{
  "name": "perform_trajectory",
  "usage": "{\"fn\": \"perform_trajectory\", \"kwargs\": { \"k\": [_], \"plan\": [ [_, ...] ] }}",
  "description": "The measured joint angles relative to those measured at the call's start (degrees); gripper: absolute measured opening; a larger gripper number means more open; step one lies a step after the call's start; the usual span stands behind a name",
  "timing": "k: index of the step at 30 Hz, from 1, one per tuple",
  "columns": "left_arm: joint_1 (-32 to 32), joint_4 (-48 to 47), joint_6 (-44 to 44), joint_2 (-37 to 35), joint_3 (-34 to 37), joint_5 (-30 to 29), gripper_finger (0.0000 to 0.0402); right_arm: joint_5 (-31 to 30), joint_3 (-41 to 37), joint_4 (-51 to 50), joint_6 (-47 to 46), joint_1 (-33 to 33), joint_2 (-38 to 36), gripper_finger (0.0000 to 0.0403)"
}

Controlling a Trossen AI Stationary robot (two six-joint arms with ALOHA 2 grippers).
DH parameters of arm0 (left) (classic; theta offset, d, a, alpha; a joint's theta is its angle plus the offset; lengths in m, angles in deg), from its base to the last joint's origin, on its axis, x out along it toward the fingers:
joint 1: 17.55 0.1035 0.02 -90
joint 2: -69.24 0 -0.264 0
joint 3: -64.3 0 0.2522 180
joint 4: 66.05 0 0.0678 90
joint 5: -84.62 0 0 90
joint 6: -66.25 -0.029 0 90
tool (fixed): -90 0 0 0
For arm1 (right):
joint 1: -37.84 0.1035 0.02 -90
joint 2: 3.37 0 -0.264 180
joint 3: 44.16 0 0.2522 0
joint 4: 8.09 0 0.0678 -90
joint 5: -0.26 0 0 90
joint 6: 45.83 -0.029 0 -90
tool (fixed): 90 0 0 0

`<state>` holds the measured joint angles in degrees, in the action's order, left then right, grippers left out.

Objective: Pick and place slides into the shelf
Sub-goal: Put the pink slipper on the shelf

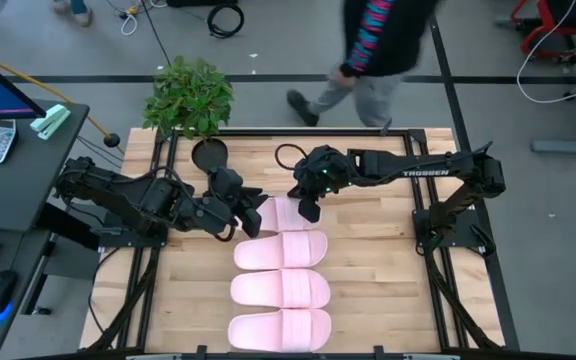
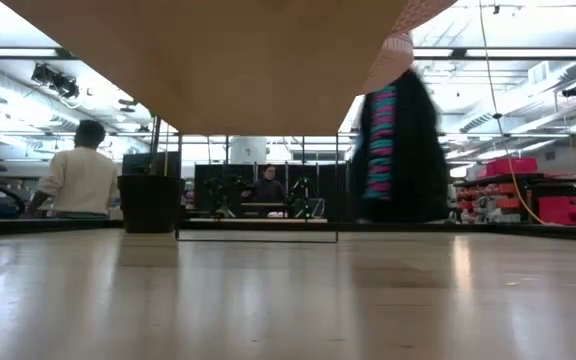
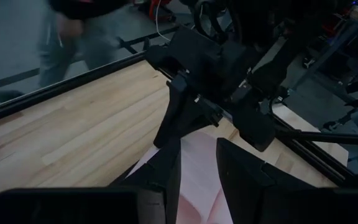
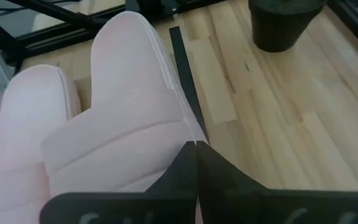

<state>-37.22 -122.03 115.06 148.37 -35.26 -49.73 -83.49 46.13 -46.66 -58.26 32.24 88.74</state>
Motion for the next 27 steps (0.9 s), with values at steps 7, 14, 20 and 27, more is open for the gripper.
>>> {"fn": "perform_trajectory", "kwargs": {
  "k": [7, 14, 20, 27],
  "plan": [
    [0.01, -0.01, 0.02, 0.00, 0.00, -0.01, 0.0107, 4.16, -0.09, -0.17, -1.36, -0.08, 0.06, 0.0000],
    [0.01, -0.02, 0.02, 0.00, 0.00, -0.01, 0.0107, 8.75, -0.11, -0.58, -3.13, -1.34, 0.12, 0.0000],
    [0.01, -0.02, 0.04, 0.00, 0.00, -0.01, 0.0107, 10.93, -0.13, -0.90, -4.17, -2.01, 0.14, 0.0000],
    [0.01, -0.02, 0.03, 0.00, 0.00, -0.01, 0.0107, 13.62, -0.71, -1.13, -5.22, -2.18, 0.14, 0.0000]
  ]
}}
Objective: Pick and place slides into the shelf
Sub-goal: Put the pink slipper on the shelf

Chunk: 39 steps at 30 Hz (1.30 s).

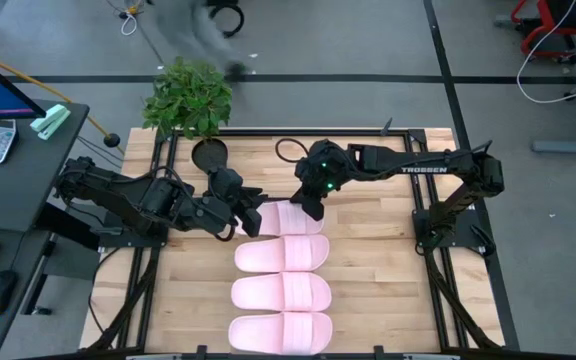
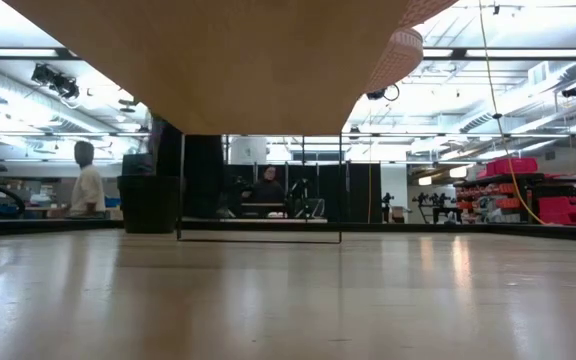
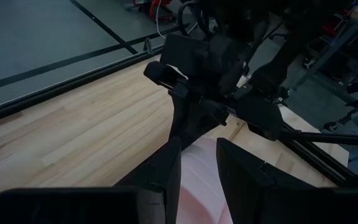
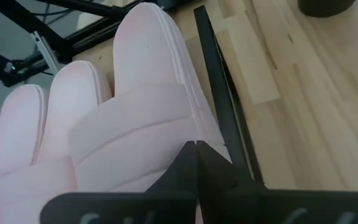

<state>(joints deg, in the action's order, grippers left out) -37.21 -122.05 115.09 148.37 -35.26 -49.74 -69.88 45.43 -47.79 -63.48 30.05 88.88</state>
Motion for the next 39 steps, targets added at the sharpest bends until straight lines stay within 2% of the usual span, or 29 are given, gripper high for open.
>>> {"fn": "perform_trajectory", "kwargs": {
  "k": [12, 22, 34, 39],
  "plan": [
    [0.00, 0.00, -0.01, -0.01, 0.00, 0.01, 0.0107, 3.24, -4.87, 2.17, -3.30, -0.68, -0.26, 0.0000],
    [0.00, 0.00, -0.01, 0.00, 0.00, 0.02, 0.0107, 3.05, -5.04, 2.08, -2.24, -0.96, -0.19, 0.0000],
    [0.00, 0.00, 0.01, 0.00, 0.00, 0.01, 0.0107, 7.66, -5.13, 0.42, -3.18, -1.99, -0.09, 0.0000],
    [-0.02, 0.06, 0.03, 0.00, 0.00, 0.02, 0.0107, 7.49, -5.50, -1.62, -3.31, -2.10, 0.13, 0.0000]
  ]
}}
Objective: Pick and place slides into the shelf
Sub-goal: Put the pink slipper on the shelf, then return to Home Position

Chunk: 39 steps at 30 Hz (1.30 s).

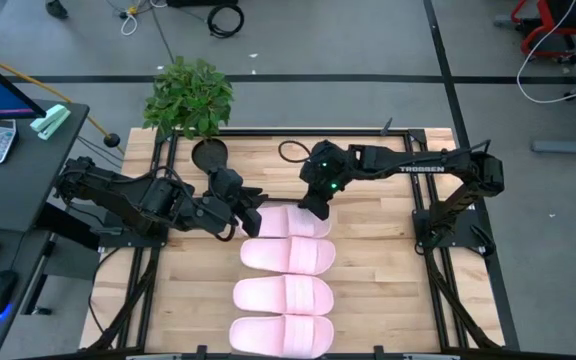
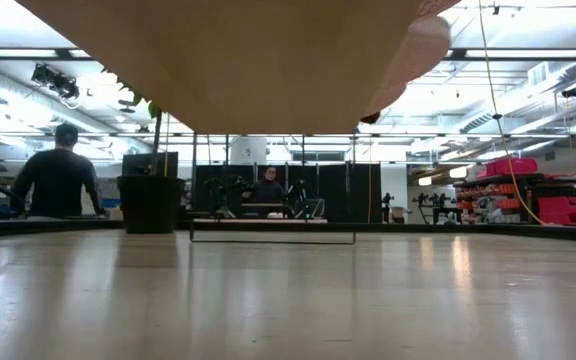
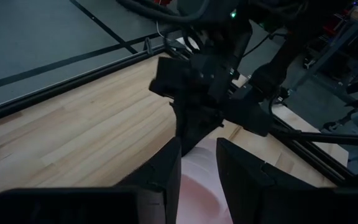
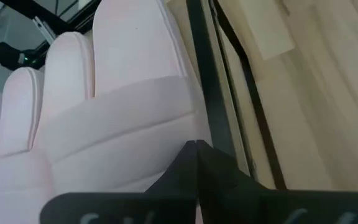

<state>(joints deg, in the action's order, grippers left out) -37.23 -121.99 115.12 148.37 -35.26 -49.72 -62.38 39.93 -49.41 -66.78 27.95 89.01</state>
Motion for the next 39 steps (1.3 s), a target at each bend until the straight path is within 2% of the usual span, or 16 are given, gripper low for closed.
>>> {"fn": "perform_trajectory", "kwargs": {
  "k": [9, 19, 29, 39],
  "plan": [
    [0.02, 0.27, 0.03, -0.02, 0.00, 0.00, 0.0107, -2.63, -2.27, 0.91, -1.06, 0.09, -0.25, 0.0007],
    [0.00, 0.25, 0.05, -0.02, 0.00, 0.00, 0.0107, -4.13, 4.97, -2.10, 0.50, -0.17, 0.26, 0.0051],
    [0.00, -0.02, 0.00, -0.02, 0.00, -0.01, 0.0107, -4.81, 5.97, -7.56, 1.09, -0.24, -0.02, 0.0102],
    [0.00, -0.10, -0.02, -0.02, 0.00, 0.00, 0.0107, -8.37, 6.21, -10.83, 1.02, -0.02, -0.31, 0.0108]
  ]
}}
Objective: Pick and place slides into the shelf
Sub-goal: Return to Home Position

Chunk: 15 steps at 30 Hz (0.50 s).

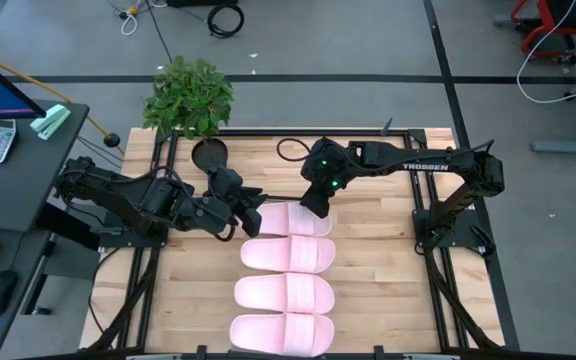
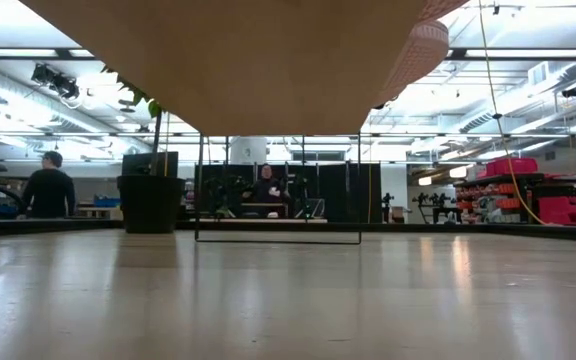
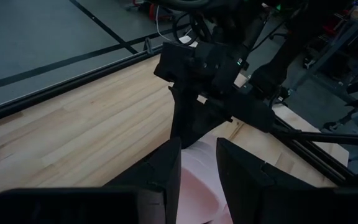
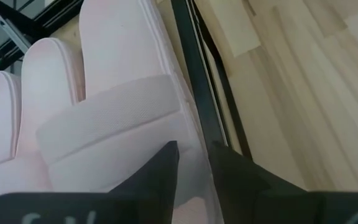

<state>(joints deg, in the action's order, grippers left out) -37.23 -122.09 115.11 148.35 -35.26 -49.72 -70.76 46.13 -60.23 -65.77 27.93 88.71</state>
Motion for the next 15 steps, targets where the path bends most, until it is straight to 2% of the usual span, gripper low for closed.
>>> {"fn": "perform_trajectory", "kwargs": {
  "k": [5, 15],
  "plan": [
    [0.02, 0.02, 0.00, 0.00, 0.00, 0.00, 0.0107, -0.06, -0.07, -0.19, 0.64, 0.02, -0.28, 0.0113],
    [0.02, -0.01, 0.00, 0.00, 0.00, 0.00, 0.0107, -0.74, -0.23, -0.15, -1.36, 0.04, -1.68, 0.0164]
  ]
}}
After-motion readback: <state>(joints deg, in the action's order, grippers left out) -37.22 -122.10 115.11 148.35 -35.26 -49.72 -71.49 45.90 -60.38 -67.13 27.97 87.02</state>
